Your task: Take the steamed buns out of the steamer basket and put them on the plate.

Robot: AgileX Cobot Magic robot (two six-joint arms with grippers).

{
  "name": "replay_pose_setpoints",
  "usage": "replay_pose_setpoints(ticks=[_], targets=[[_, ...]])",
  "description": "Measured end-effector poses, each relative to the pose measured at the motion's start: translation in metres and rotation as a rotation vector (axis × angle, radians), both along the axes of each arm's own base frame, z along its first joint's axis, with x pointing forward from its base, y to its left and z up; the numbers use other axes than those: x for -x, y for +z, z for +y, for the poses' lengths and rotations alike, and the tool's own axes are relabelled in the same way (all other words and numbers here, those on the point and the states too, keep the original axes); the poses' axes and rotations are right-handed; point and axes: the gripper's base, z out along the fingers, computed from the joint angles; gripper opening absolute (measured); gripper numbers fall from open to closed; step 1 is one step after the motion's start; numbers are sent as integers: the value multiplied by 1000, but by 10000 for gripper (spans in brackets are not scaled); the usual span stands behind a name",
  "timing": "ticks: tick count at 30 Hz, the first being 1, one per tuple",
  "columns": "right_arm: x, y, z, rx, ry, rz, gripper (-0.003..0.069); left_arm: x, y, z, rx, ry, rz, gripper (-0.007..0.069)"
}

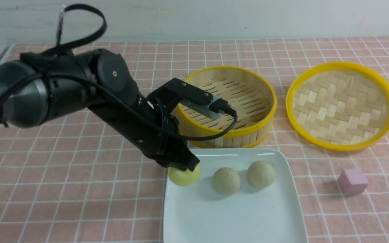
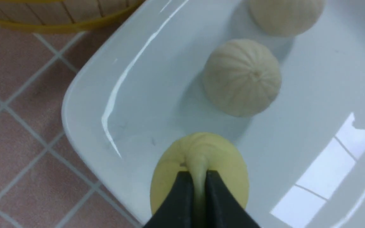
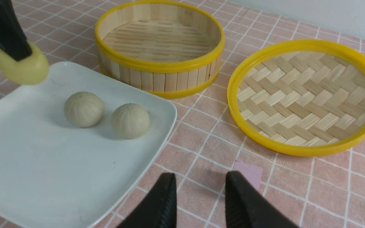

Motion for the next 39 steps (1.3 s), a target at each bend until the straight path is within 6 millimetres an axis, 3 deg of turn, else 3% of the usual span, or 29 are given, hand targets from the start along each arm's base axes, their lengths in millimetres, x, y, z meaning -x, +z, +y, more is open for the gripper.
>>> replay_pose_setpoints(ticks=[9, 21, 26, 31, 32, 33, 36, 39], targets=[[0, 0, 0, 0, 0, 0, 243, -18, -44, -10, -5, -11, 5, 24], [0, 0, 0, 0, 0, 0, 243, -18, -45, -12, 16, 4, 18, 76], [0, 0, 0, 0, 0, 0, 243, -15, -46, -12, 18, 2, 56, 232], [0, 0, 0, 0, 0, 0, 243, -14, -41, -14, 20, -19, 86, 535], [0, 0, 0, 0, 0, 0, 243, -14, -41, -14, 21, -19, 88, 546], [0, 0, 0, 0, 0, 0, 243, -16, -34, -16, 28, -33, 91, 627], [0, 0, 0, 0, 0, 0, 243, -20, -23, -19, 42, -48, 81, 670], [0, 0, 0, 0, 0, 0, 243, -28, 8, -24, 74, -64, 16, 689]])
